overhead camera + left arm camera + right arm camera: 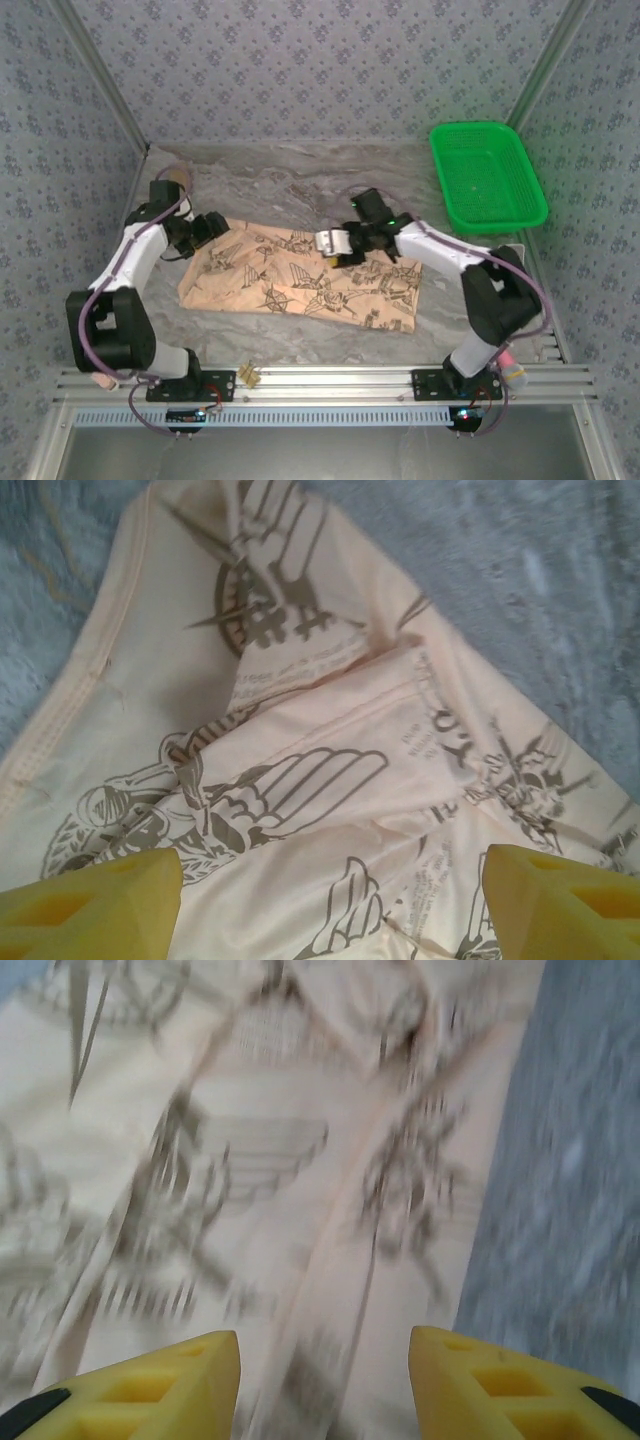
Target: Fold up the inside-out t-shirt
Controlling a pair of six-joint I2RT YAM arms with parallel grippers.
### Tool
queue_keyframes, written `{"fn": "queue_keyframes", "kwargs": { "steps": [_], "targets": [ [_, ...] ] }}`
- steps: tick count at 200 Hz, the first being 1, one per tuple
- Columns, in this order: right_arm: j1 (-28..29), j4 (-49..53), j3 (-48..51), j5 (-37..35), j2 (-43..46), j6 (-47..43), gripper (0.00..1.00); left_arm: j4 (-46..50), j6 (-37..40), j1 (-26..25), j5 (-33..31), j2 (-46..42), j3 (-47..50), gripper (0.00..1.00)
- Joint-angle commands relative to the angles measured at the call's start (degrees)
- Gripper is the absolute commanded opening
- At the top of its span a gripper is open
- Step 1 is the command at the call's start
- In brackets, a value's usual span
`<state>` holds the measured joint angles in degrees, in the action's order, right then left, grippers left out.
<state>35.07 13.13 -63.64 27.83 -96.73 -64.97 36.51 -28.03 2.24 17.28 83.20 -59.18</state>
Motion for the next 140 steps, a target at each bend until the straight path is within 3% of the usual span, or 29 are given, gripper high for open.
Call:
{"fn": "queue_keyframes", "kwargs": {
  "steps": [1, 34, 83, 112, 140],
  "targets": [
    [4.17, -18.28, -8.33, 3.95, -7.35, 10.04, 0.5, 2.01, -4.36, 0.05, -0.94, 4.33, -3.86, 0.78],
    [8.6, -24.13, -24.32, -1.99, -21.26, 26.67, 0.55, 4.5, -7.02, 0.38, -3.54, 11.59, -9.27, 0.78],
    [10.32, -7.99, -45.33, 3.04, -36.08, 37.48, 0.66, 6.39, -6.79, 3.2, -0.41, 22.54, -17.39, 0.74],
    [10.77, 8.09, -61.27, 2.91, -45.48, 46.1, 0.67, 8.66, -5.99, 4.02, 1.29, 28.25, -20.52, 0.55],
    [10.94, 13.3, -66.88, 4.37, -50.79, 54.04, 0.64, 7.61, -6.86, 4.0, 2.69, 31.11, -20.36, 0.39]
  ]
}}
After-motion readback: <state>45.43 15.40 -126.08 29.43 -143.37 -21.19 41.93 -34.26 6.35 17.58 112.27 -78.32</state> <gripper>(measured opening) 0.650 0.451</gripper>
